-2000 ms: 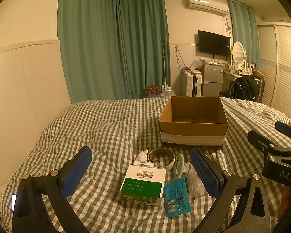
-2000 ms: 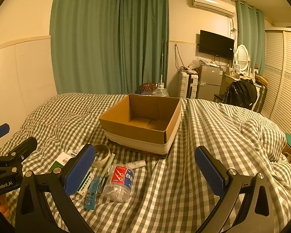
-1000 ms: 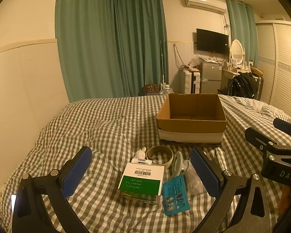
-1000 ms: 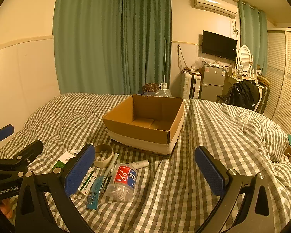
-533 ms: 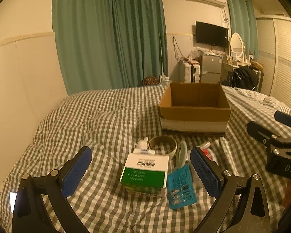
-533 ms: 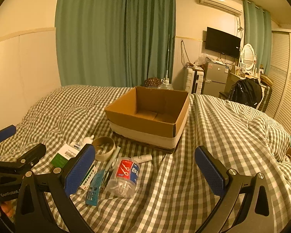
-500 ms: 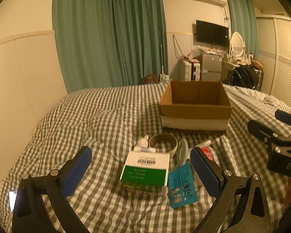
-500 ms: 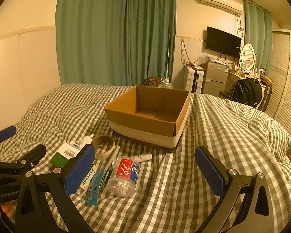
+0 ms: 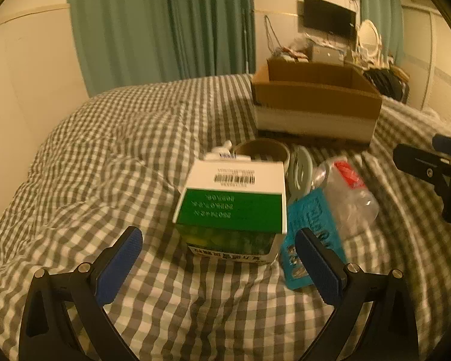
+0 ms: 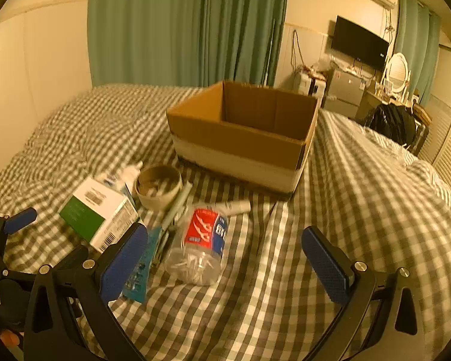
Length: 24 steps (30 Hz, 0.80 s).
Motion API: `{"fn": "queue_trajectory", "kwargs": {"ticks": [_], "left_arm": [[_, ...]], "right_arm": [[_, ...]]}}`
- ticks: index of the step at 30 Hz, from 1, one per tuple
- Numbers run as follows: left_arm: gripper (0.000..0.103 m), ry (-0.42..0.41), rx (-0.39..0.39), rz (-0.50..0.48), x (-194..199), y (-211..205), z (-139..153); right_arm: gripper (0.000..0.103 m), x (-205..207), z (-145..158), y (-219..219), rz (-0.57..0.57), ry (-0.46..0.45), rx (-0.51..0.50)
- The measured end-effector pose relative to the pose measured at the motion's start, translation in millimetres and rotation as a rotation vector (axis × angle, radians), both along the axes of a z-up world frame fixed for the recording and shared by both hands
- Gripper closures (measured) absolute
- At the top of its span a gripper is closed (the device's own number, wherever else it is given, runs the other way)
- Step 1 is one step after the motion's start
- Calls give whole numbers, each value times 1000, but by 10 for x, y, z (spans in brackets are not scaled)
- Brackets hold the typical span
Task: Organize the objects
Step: 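Grasp the green-and-white medicine box with left tool while right grasps the swab jar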
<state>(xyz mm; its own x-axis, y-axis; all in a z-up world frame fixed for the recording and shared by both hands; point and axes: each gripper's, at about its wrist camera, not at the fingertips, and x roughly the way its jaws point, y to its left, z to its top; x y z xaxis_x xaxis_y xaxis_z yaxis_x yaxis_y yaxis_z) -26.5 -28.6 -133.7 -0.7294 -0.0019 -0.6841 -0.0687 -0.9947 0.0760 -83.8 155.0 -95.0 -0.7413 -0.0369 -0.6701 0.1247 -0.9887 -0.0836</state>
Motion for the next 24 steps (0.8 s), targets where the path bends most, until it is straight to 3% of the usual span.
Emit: {"fn": "queue_trajectory", "kwargs": {"ticks": [7, 17, 22, 24], "left_arm": [[0, -6, 8, -20, -99, 4, -166], [0, -2, -7, -51, -326, 52, -349], [0, 2, 22, -68, -472, 31, -436], [0, -7, 31, -76, -544, 27, -489]], "right_arm": [[0, -206, -279, -17, -13, -120, -19], [10, -518, -670, -116, -19, -272, -56], [22, -638, -825, -164, -21, -318, -60], [32, -650, -858, -156, -15, -330, -73]]}}
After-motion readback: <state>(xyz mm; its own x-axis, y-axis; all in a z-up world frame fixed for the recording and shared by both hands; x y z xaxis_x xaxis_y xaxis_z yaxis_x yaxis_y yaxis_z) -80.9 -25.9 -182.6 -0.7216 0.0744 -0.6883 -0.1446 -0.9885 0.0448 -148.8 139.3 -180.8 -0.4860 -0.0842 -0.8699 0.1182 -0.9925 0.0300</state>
